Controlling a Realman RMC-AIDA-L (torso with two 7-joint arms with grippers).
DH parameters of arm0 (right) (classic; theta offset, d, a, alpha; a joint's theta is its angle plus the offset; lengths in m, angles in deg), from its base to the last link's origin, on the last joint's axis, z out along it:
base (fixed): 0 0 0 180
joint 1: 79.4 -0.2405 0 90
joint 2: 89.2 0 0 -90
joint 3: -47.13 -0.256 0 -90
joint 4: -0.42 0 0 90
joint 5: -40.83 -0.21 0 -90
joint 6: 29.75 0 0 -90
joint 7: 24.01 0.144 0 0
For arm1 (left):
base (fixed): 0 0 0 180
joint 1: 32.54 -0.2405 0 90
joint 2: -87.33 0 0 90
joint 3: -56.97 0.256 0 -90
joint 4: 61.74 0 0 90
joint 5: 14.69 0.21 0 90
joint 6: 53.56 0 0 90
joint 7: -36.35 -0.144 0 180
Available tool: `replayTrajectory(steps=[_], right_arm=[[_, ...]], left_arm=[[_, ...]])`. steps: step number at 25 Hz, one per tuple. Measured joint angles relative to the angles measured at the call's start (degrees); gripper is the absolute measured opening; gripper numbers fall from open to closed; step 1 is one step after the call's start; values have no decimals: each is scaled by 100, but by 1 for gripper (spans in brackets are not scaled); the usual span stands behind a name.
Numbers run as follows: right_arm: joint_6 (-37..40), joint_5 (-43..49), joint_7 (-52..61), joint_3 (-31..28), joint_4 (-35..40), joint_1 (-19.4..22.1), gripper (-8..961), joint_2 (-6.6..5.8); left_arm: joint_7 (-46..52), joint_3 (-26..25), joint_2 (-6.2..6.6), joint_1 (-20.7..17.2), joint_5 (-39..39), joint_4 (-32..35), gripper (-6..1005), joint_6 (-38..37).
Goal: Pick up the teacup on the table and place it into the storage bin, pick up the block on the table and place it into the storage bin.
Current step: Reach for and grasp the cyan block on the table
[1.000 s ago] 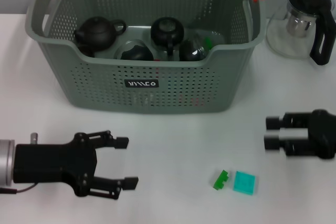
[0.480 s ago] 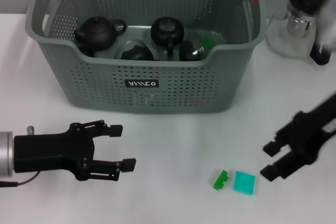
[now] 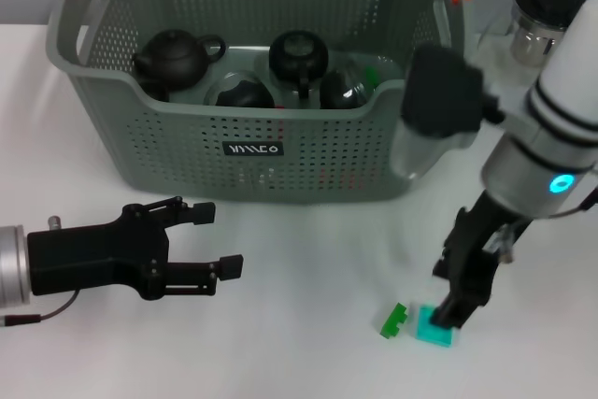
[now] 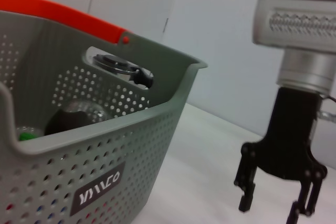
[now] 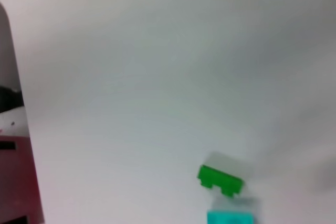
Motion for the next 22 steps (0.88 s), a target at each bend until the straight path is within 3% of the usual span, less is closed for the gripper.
replayTrajectory(steps=[8,22], right_arm=[[-628,-465,407,993,-37,375,669,5],[-938,-457,527,1202,34,507,668,-18]], left_arm=[[-2,-49,9,4,10,-90,932,181],[-1,-49,9,27,22,-90,932,269]])
